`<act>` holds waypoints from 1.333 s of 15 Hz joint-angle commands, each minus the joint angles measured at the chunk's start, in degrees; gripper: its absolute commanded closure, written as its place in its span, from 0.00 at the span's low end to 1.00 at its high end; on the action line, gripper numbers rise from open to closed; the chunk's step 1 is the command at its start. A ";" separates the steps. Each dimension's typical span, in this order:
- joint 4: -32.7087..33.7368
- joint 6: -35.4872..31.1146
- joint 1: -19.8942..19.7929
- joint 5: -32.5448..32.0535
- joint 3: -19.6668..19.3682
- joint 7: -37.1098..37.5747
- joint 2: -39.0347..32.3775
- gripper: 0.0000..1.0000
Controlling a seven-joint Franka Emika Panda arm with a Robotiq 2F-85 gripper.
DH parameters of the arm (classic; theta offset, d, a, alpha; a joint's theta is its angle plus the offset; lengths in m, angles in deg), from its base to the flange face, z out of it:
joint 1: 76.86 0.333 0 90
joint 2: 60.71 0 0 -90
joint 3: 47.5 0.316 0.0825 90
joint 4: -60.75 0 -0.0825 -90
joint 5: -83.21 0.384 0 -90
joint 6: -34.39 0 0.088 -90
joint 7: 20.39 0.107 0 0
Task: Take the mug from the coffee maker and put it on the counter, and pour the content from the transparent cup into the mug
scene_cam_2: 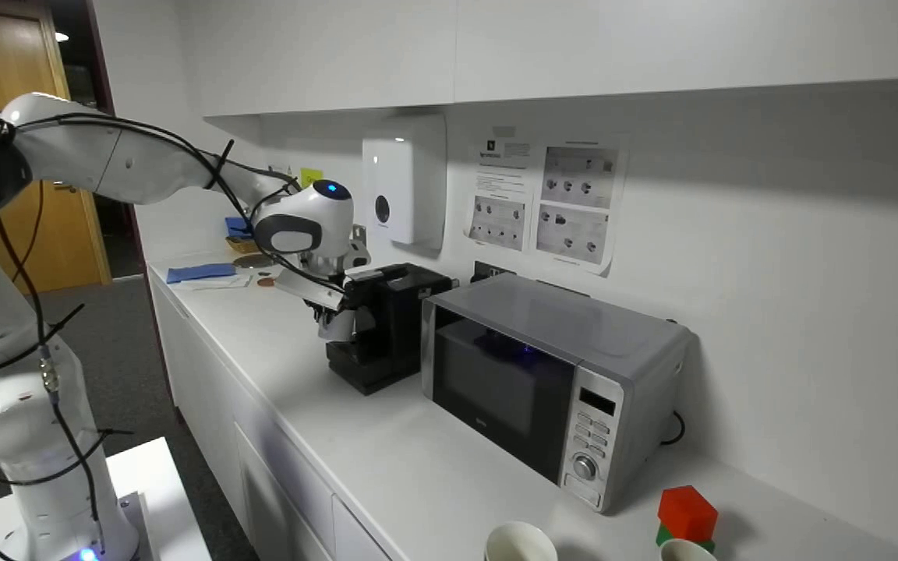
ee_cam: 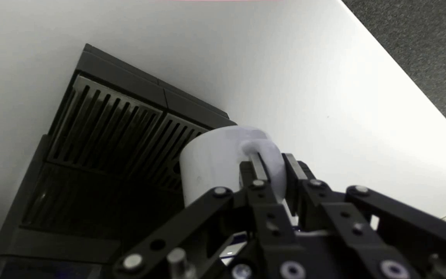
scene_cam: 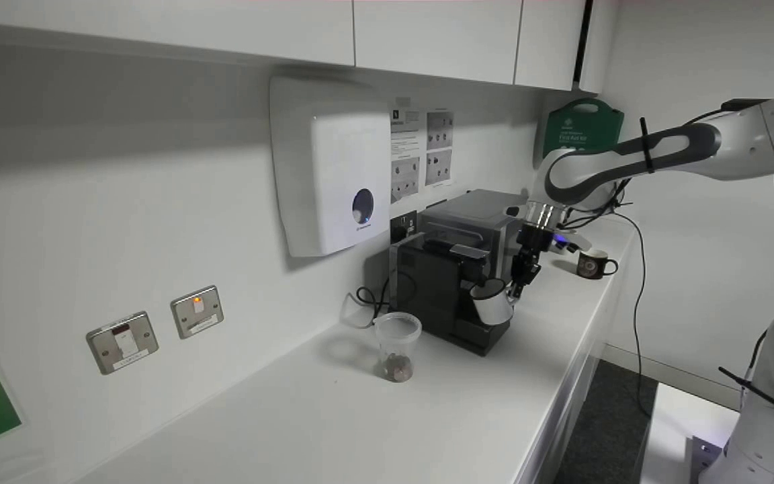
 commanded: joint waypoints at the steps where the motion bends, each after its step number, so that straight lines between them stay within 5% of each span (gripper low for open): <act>1: 0.21 0.74 0.78 2.43 -0.87 0.23 0.22 0.96; 20: -0.44 0.93 2.47 2.16 1.94 2.45 0.03 0.96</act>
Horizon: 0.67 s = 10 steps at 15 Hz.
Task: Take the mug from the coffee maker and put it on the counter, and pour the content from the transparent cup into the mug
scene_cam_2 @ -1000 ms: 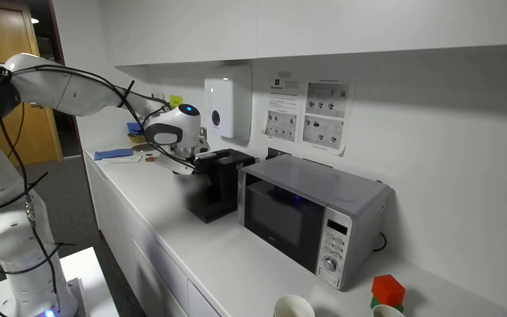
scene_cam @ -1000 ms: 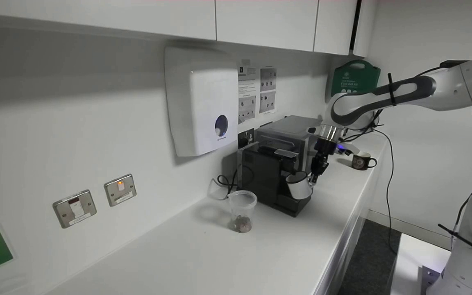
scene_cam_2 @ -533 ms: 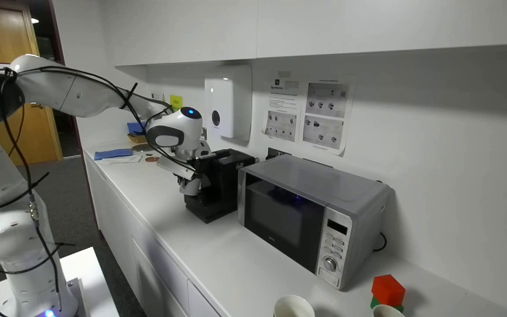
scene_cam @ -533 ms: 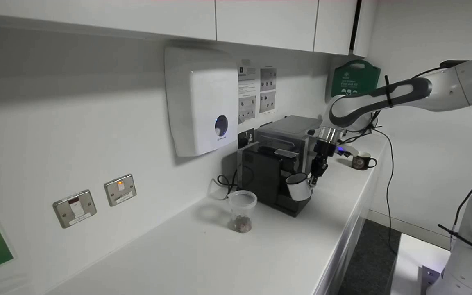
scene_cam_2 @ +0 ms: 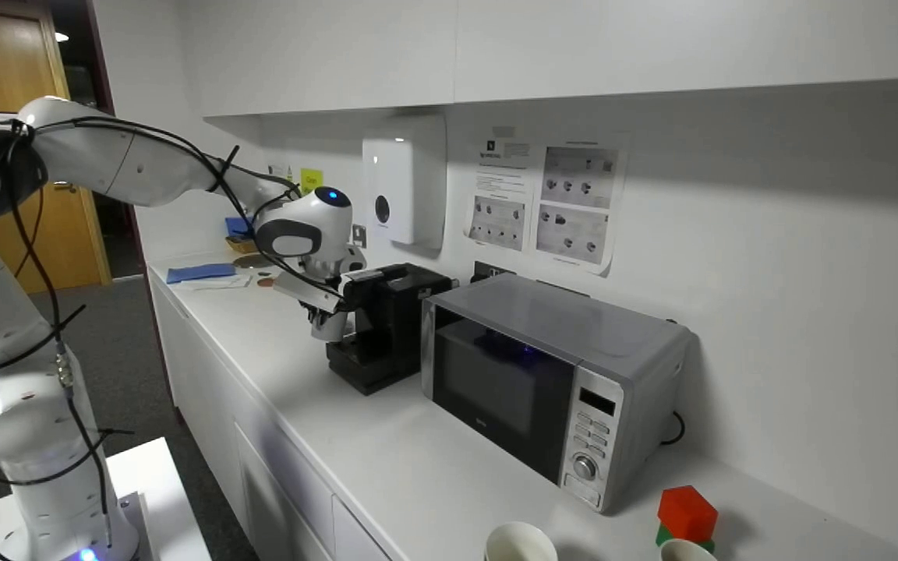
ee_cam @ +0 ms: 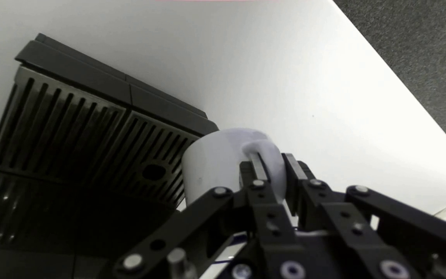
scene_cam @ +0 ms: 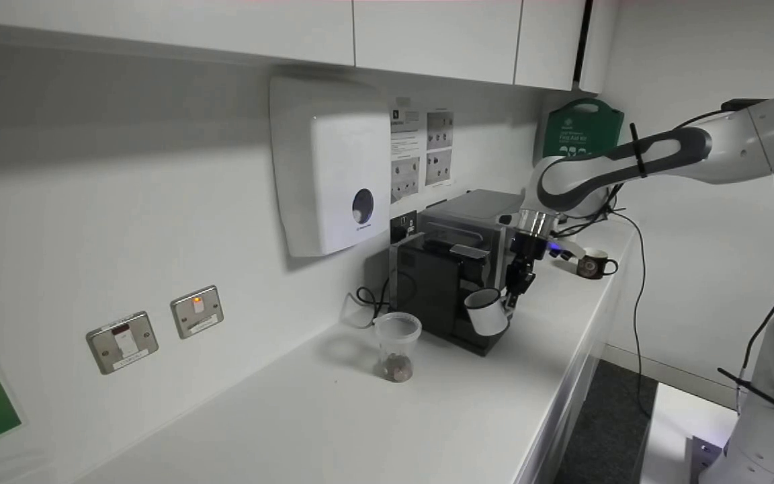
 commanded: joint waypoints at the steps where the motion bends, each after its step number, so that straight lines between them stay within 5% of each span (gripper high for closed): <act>1: -0.35 1.01 1.14 0.07 0.93 1.88 1.83 0.96; 10: -1.66 1.76 2.54 0.42 2.15 3.16 5.71 0.96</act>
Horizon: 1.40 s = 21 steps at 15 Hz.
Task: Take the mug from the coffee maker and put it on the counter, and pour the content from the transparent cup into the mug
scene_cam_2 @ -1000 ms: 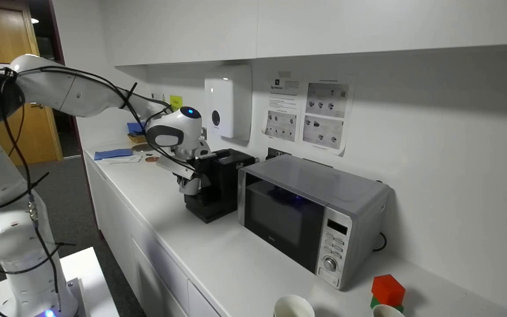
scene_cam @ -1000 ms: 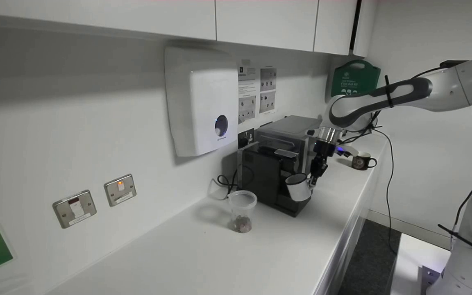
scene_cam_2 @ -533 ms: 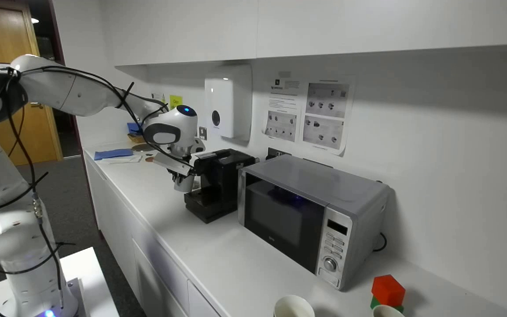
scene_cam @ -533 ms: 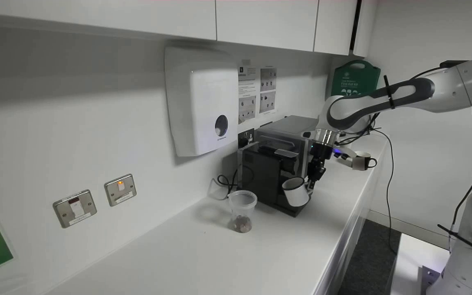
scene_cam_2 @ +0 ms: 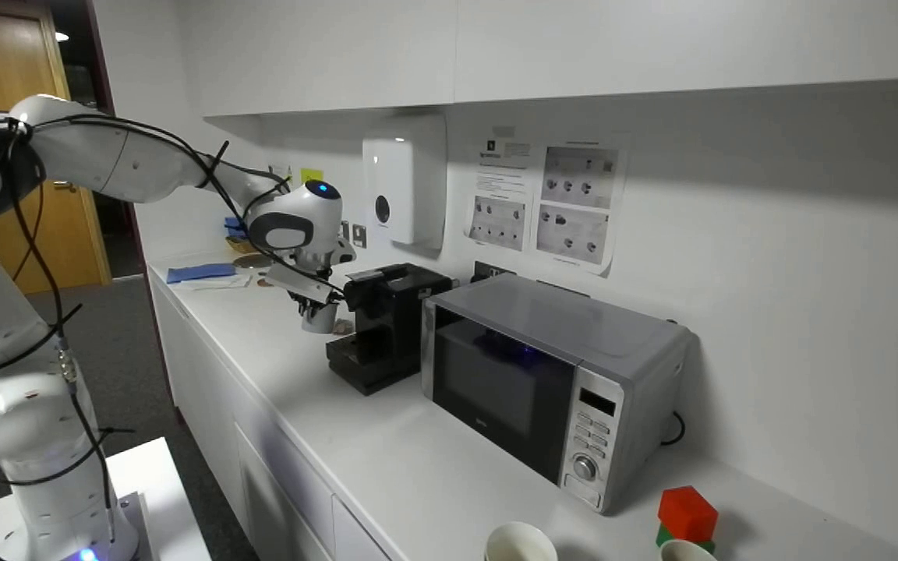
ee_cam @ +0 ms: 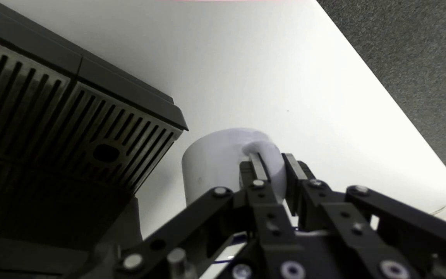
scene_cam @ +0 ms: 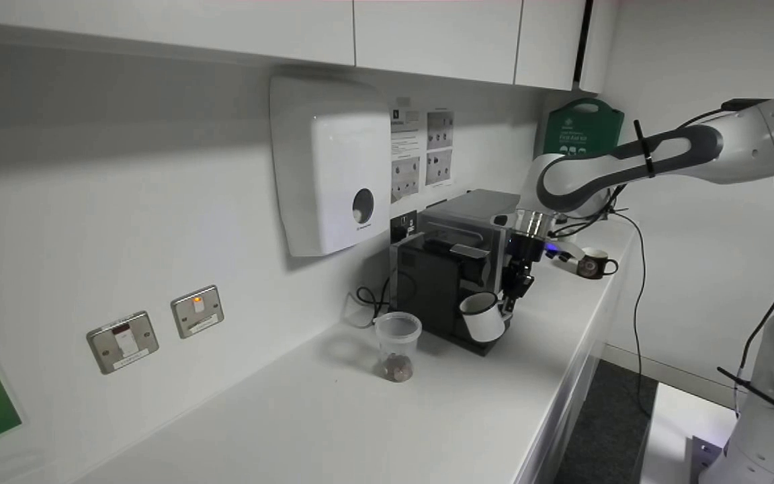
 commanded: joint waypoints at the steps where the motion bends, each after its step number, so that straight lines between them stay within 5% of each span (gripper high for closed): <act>1: -2.14 1.62 0.73 0.43 0.01 2.09 5.66 0.96; 7: -4.87 2.54 3.03 0.09 0.67 5.52 11.27 0.96; 21: -4.39 1.29 11.10 -0.07 7.72 14.46 10.19 0.96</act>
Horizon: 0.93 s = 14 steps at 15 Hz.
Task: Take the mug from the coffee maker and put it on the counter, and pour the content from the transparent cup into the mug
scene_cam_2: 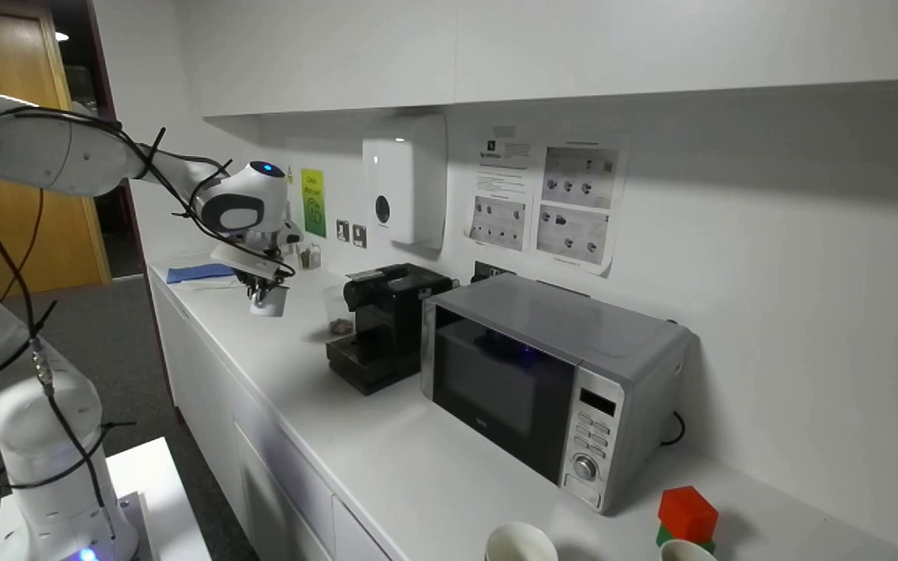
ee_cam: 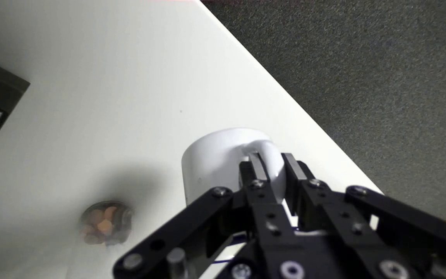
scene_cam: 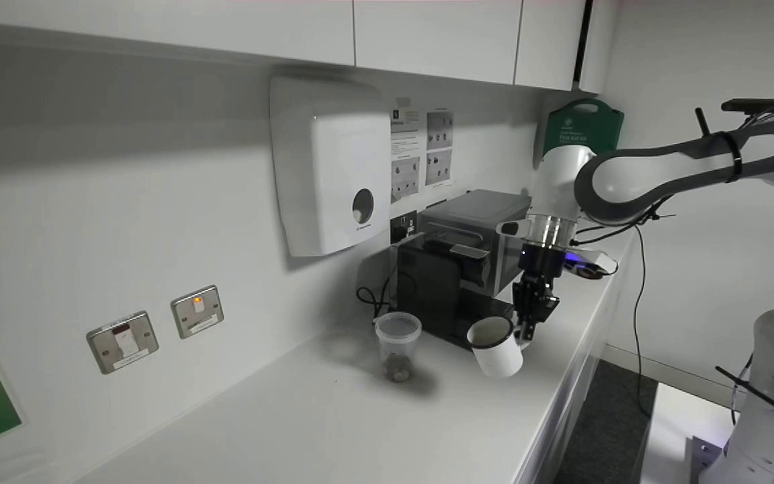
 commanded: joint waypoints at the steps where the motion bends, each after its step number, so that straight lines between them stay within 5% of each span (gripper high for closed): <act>1: 0.74 -0.72 2.28 -0.36 1.82 3.81 0.31 0.96; 4: 0.18 -0.17 2.86 -0.90 1.54 4.36 -0.05 0.96; 5: 0.15 -0.17 3.04 -1.02 1.74 4.76 -0.07 0.84; 14: 0.01 -0.15 3.03 -0.97 1.54 4.71 -0.49 0.84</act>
